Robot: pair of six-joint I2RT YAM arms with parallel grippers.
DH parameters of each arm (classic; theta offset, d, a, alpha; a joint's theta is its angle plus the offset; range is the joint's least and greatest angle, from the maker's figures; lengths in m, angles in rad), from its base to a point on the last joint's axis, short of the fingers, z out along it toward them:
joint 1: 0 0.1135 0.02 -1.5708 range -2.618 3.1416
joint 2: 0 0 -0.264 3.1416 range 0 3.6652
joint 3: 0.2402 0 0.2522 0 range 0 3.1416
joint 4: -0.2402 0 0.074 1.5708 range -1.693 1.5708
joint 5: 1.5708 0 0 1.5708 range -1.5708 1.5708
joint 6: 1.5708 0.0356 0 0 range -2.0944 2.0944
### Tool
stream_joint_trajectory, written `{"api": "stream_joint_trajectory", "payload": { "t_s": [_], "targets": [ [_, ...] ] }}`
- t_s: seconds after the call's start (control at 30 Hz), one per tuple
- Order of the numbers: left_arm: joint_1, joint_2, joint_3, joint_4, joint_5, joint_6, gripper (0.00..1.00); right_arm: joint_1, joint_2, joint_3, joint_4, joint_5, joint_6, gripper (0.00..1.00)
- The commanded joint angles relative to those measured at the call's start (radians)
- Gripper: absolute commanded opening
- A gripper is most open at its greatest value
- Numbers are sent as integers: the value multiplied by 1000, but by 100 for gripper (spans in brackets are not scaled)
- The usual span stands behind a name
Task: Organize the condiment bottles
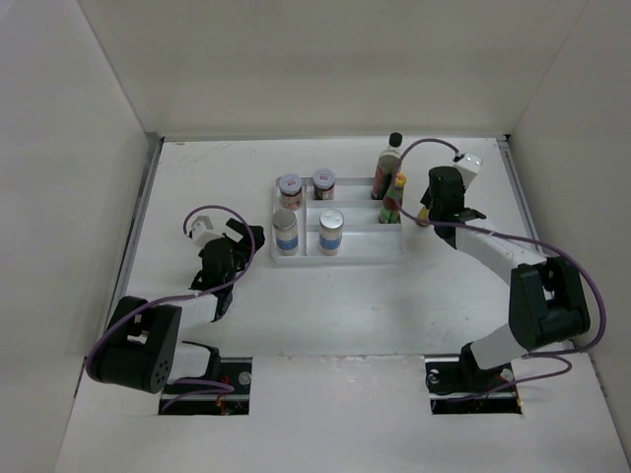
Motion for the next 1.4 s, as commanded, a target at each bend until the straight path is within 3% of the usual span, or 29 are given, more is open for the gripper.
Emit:
{"api": "stream_joint_trajectory", "payload": {
  "t_s": [0.0, 0.2, 0.43, 0.9, 1.07, 1.3, 1.37],
  "targets": [
    [7, -6, 29, 54, 10, -8, 100, 41, -135, -44, 49, 95, 17, 24],
    [8, -15, 26, 54, 10, -8, 100, 185, -307, -175, 34, 190, 20, 22],
    [25, -45, 16, 48, 1, -7, 100, 345, -368, -175, 18, 264, -26, 22],
    [43, -32, 19, 39, 1, -7, 100, 403, -215, -158, 52, 132, 24, 26],
    [45, -29, 31, 11, -2, -8, 100, 403, -204, -176, 70, 118, 31, 43],
    [45, -32, 60, -82, -53, -4, 100, 403, -294, -189, 87, 121, 21, 82],
    [45, -32, 80, -128, -64, -2, 100, 405, -354, -209, 109, 132, 21, 100]
  ]
}}
